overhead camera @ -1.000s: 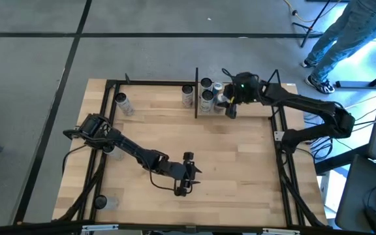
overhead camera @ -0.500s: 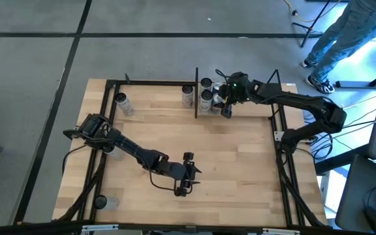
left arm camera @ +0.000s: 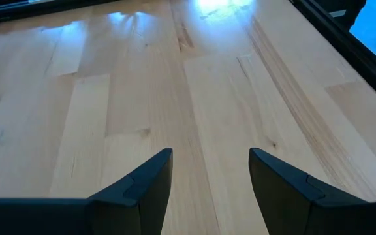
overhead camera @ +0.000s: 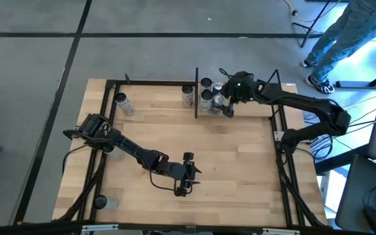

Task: Place canned beverage on shelf
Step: Put the top left black soda can on the shelf

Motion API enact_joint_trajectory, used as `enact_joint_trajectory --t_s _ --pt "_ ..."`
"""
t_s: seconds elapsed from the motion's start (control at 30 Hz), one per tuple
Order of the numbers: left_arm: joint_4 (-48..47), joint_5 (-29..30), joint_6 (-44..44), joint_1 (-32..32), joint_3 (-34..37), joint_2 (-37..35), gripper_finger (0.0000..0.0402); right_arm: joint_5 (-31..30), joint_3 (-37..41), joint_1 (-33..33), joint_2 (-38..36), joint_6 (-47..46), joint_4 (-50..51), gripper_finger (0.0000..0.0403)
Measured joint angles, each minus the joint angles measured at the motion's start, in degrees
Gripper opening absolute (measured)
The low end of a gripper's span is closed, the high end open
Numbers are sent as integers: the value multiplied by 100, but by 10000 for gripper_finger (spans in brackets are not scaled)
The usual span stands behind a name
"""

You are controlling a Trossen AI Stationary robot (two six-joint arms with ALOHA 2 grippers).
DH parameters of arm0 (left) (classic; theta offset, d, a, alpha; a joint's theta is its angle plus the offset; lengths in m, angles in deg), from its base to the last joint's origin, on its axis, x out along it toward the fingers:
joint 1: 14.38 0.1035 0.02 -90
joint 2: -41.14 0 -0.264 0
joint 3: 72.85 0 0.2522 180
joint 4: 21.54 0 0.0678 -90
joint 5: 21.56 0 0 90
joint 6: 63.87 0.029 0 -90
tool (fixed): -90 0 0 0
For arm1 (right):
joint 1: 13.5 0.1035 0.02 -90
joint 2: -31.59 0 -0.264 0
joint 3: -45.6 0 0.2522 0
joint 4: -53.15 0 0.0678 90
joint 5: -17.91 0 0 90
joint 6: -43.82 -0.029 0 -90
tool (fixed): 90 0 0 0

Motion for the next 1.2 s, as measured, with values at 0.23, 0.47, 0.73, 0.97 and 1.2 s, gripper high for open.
enact_joint_trajectory --t_s 0.23,0.47,0.73,0.97,1.2 --pt "112 -158 91 2 0 2 194 -28 -2 16 -1176 -319 432 365" --pt "368 188 151 13 -55 -20 194 750 -2 844 -2170 -777 524 360" --pt "-964 935 42 216 -109 -1235 194 175 640 2742 -2314 -883 -291 360" --pt "-2831 1541 -851 598 -109 -2519 195 -647 1539 3709 -2181 -1073 -1494 360" --pt "-4764 1651 -1632 1338 -109 -3247 242 -667 1825 4059 -2037 -1126 -2270 360"
